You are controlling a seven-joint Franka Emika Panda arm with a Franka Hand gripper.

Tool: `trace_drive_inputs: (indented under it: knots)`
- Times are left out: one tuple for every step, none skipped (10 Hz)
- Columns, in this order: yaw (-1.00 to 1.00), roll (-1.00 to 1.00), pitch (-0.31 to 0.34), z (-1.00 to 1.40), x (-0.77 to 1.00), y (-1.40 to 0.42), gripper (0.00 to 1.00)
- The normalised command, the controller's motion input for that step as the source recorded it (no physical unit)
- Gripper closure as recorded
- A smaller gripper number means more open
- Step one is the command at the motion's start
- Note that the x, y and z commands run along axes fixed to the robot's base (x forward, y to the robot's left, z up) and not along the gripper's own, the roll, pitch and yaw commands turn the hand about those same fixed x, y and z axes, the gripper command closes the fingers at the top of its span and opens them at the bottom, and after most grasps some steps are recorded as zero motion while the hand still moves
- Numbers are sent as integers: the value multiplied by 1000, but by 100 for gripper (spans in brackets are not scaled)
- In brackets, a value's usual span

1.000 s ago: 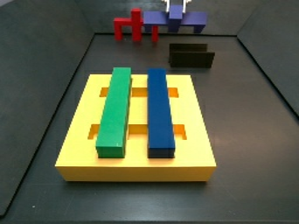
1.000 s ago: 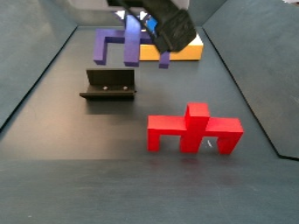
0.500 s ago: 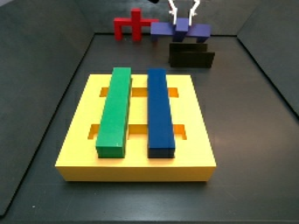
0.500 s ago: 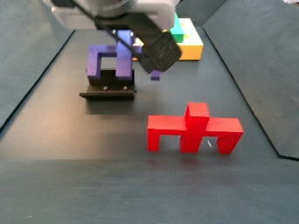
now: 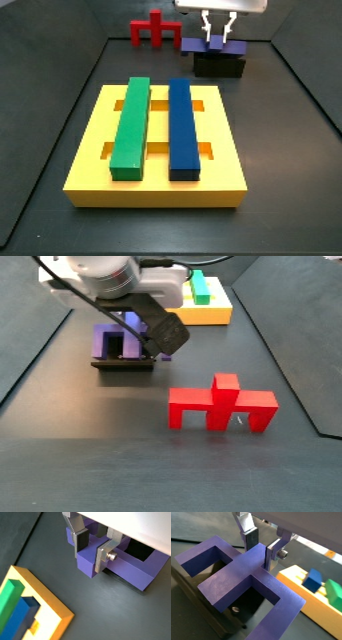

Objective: Pick up the purple object. Move up. Place the purple object on the fixture. Regrasp the purple object. Move to above the board. Insert the purple object.
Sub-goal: Place the purple object on the fixture.

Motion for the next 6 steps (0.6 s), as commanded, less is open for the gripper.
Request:
trace_drive_inputs:
  knots:
    - [149,9,26,-131,380,0,100]
    - [37,0,0,-206,257,0,100]
    - [-9,0,-51,-280,69,0,100]
    - [-69,0,-169,-334,0,0,100]
    - [-6,-6,-211,-260,-57,26,100]
    - [0,6,-9,-106,-37,0,100]
